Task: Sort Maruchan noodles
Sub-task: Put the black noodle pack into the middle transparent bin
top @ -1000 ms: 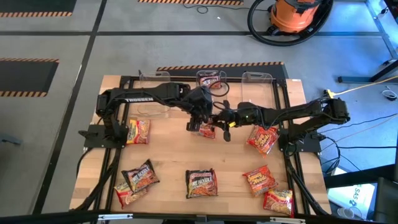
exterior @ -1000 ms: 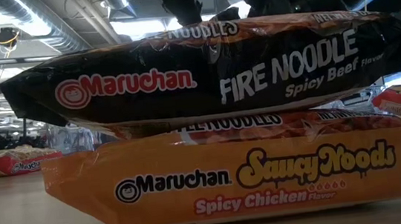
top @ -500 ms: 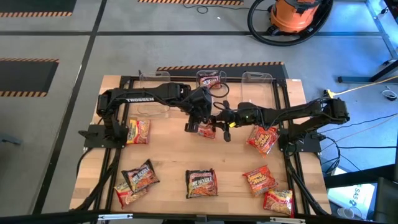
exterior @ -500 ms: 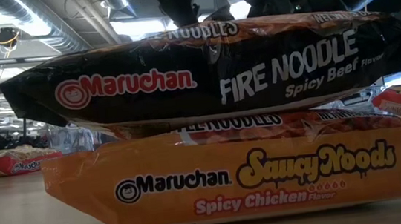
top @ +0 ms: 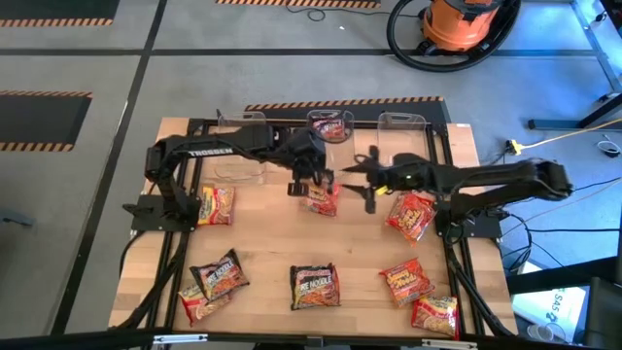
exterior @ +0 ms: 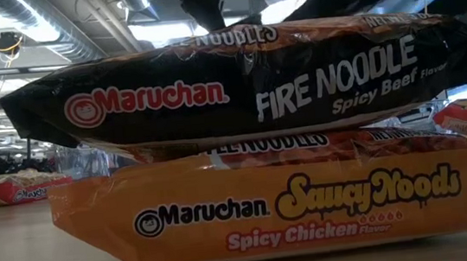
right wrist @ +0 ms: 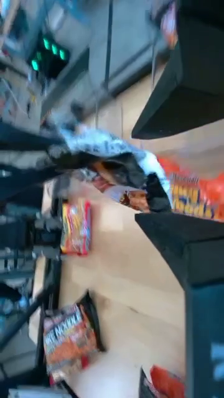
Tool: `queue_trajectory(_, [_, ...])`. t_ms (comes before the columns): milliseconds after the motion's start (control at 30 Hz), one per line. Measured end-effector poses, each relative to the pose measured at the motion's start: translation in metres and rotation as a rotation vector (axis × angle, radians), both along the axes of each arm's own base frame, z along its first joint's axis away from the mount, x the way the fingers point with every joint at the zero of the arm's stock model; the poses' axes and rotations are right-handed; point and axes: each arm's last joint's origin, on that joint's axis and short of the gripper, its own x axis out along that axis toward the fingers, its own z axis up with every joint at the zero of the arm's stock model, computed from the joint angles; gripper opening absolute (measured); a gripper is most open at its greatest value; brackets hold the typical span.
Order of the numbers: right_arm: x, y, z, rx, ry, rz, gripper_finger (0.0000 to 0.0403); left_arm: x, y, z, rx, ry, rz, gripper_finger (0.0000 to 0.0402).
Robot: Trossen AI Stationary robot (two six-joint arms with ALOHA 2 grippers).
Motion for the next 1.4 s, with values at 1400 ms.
queue_trajectory(1400, [-0.042,0.001,-0.052,0.107,0.113,-0.146,0.0198,0.059,0.148,-0.103,0.216,-0.096,0.324,0.0007])
